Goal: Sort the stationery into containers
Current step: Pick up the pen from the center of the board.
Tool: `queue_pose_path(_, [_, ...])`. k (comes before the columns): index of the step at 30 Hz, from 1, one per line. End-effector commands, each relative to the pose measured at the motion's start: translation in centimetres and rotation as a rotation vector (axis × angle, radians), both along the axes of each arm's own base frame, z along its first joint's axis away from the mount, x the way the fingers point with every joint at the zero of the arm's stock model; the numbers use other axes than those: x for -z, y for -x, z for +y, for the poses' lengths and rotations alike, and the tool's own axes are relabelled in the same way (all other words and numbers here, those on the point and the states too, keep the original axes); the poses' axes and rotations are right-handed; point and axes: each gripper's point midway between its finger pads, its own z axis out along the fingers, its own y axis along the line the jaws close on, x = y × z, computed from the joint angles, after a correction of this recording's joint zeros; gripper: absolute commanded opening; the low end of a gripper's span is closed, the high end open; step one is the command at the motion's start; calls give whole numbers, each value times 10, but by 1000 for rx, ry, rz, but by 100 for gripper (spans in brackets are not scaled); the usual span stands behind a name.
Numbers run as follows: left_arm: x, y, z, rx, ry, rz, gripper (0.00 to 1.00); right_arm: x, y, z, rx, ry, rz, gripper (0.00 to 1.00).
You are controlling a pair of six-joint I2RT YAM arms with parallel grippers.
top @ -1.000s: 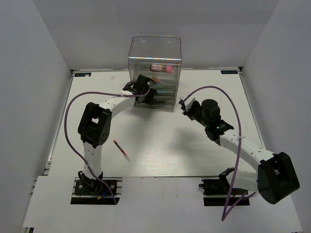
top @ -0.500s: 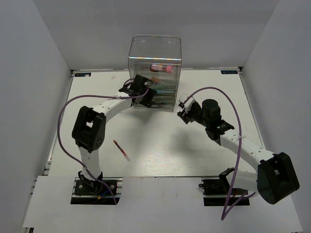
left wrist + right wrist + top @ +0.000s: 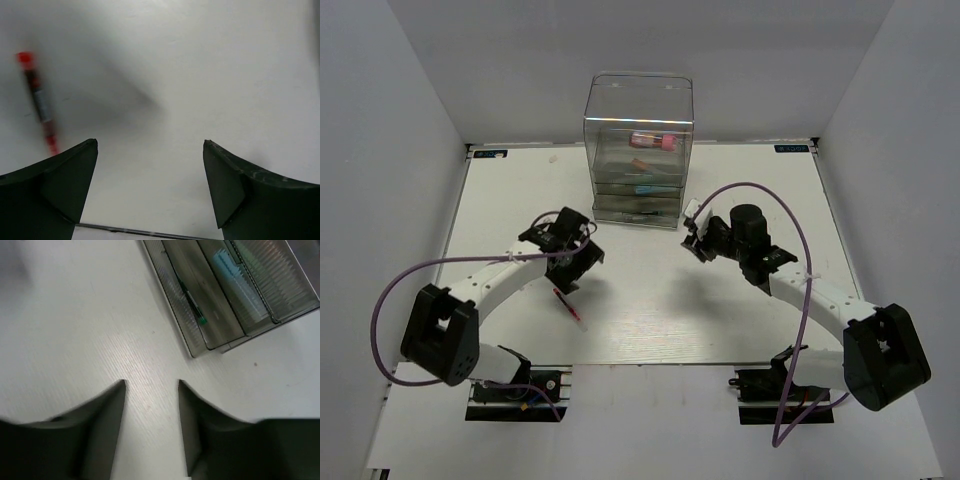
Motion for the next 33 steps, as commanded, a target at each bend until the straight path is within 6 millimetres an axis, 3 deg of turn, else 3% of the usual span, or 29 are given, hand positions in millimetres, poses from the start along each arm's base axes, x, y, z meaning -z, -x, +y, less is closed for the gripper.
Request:
queue_pose_path(1, [-6,23,32,-78,-72,-15,96,-13,-8,1,20,-33,10,30])
queue_pose_path(3, [-1,31,41,-85,-107,4,96,-15,-10,-1,28,-39,0,24])
queue_pose_path(11, [24,48,58,-100,-199,95,80,-14,-20,-16,87,-43,-15,26])
queue_pose_path(15, [40,52,58,-94,-212,133,71,-16,-20,-19,90,-50,-22,29])
queue_pose_path(27, [62,50,51,-73,-216,190,46,-22,-20,-24,95,-70,-31,30])
queue_pose_path(33, [77,59,54,-60,-226,220,46,-22,-20,-25,95,-76,-27,30])
